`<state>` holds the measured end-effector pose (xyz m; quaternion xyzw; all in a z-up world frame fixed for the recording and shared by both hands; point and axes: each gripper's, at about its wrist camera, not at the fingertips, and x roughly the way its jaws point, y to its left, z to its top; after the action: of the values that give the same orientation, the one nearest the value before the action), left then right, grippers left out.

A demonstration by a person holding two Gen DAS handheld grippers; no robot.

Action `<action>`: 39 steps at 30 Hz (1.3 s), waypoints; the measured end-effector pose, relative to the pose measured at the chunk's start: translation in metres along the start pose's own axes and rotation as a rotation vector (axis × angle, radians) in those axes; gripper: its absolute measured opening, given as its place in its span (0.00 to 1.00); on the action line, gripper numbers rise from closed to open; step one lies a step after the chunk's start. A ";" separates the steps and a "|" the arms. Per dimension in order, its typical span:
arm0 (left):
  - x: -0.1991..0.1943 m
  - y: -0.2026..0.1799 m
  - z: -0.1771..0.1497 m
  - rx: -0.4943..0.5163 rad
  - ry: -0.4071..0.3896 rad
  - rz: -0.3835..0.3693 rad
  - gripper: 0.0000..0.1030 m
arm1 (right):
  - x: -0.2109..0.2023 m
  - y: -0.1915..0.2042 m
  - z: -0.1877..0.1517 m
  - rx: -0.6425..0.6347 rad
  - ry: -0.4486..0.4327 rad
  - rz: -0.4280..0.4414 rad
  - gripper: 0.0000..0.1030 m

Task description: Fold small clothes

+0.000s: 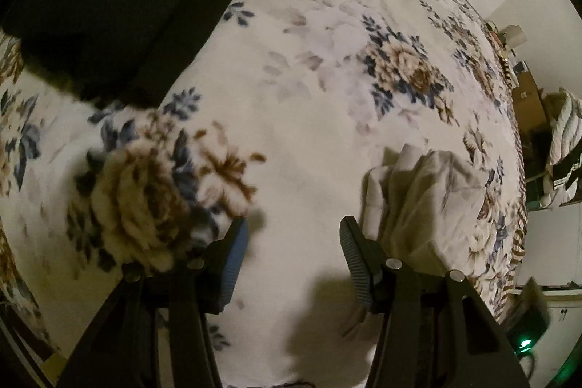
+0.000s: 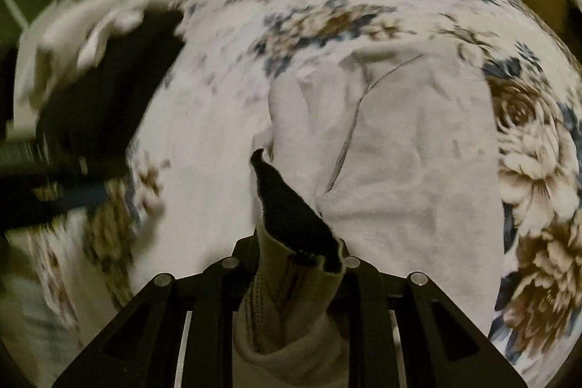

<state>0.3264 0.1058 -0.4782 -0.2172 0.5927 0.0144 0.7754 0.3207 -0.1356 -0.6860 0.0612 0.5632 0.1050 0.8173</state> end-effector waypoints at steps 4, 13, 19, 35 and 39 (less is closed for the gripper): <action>0.003 -0.026 0.029 0.054 0.012 -0.085 0.48 | -0.014 -0.015 0.003 0.008 0.069 0.137 0.77; 0.068 -0.126 0.052 0.382 0.224 -0.173 0.49 | -0.085 -0.112 -0.046 0.496 0.100 0.250 0.80; 0.096 -0.099 0.006 0.292 0.258 -0.193 0.09 | -0.071 -0.165 -0.041 0.669 0.115 0.230 0.80; 0.087 -0.038 -0.014 0.057 0.221 -0.263 0.21 | 0.026 -0.180 0.122 0.362 0.272 0.190 0.80; 0.084 -0.017 -0.020 0.017 0.234 -0.247 0.32 | 0.041 -0.160 0.125 0.271 0.309 0.139 0.80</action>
<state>0.3377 0.0637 -0.5549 -0.2818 0.6478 -0.1115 0.6989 0.4682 -0.2785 -0.7129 0.1923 0.6851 0.0927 0.6965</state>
